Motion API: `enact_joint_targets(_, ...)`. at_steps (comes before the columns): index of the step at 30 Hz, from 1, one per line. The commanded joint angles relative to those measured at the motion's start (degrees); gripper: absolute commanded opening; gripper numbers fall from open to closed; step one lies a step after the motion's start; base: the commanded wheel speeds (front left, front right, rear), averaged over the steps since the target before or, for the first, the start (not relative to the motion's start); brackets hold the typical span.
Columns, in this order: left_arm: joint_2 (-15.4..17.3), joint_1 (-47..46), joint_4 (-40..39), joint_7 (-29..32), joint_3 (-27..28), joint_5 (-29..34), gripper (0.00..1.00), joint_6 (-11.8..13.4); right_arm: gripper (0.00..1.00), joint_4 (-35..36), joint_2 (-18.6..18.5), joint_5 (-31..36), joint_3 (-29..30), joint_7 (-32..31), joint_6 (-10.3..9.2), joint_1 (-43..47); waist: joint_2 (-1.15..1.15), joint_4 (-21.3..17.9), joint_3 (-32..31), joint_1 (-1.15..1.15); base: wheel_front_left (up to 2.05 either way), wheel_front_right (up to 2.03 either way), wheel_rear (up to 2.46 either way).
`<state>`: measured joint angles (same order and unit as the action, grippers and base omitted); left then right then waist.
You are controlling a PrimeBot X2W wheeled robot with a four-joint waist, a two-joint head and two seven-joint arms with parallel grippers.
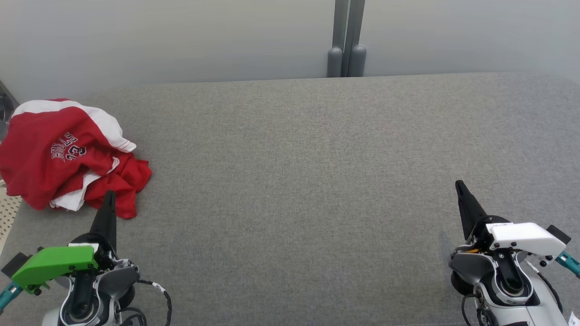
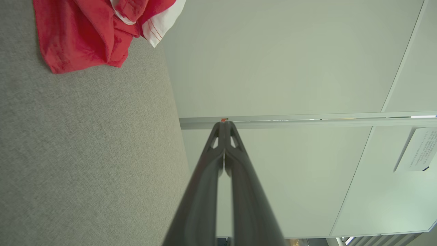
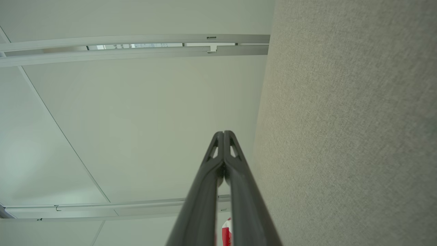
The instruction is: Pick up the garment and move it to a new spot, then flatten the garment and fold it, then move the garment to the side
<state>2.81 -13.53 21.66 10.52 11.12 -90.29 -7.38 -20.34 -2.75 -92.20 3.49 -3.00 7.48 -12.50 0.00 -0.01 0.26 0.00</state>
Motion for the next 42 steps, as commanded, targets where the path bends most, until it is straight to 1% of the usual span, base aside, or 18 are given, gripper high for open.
enact_joint_targets(1, 0.08, -0.73, -0.16, 0.04, 0.11, -0.49, 0.00, -0.31, 0.00, 0.18, -0.26, -0.40, 0.11, -0.07, 0.02, -0.44, 0.00, 0.00, 0.00, 0.00, 0.00, 0.00, 0.00)
enact_joint_targets(28, 0.08, -0.73, -0.16, 0.04, 0.11, -0.49, 0.00, -0.31, 0.00, 0.18, -0.26, -0.40, 0.11, -0.07, 0.02, -0.44, 0.00, 0.00, 0.00, 0.00, 0.00, 0.00, 0.00)
enact_joint_targets(29, -0.01, 0.02, 0.05, -0.02, 0.00, 0.02, 1.00, 0.00, 1.00, -0.05, 0.00, 0.01, -0.01, 0.01, 0.00, 0.01, 0.00, 0.00, 0.00, 0.00, 0.00, 0.00, 0.00)
enact_joint_targets(33, -0.54, 2.01, 1.97, -0.08, -0.15, 0.09, 1.00, 0.13, 1.00, -1.87, 0.45, 0.06, -0.23, 0.07, -0.02, 2.08, 0.00, 0.00, 0.00, 0.00, 0.00, 0.00, 0.00)
enact_joint_targets(42, -0.44, 3.94, 0.49, -3.23, -1.79, 1.54, 1.00, 0.10, 1.00, -1.69, 0.36, 1.95, -2.19, 2.30, -0.02, 2.45, 0.00, -0.14, -0.41, 0.00, 0.00, 0.00, 0.00)
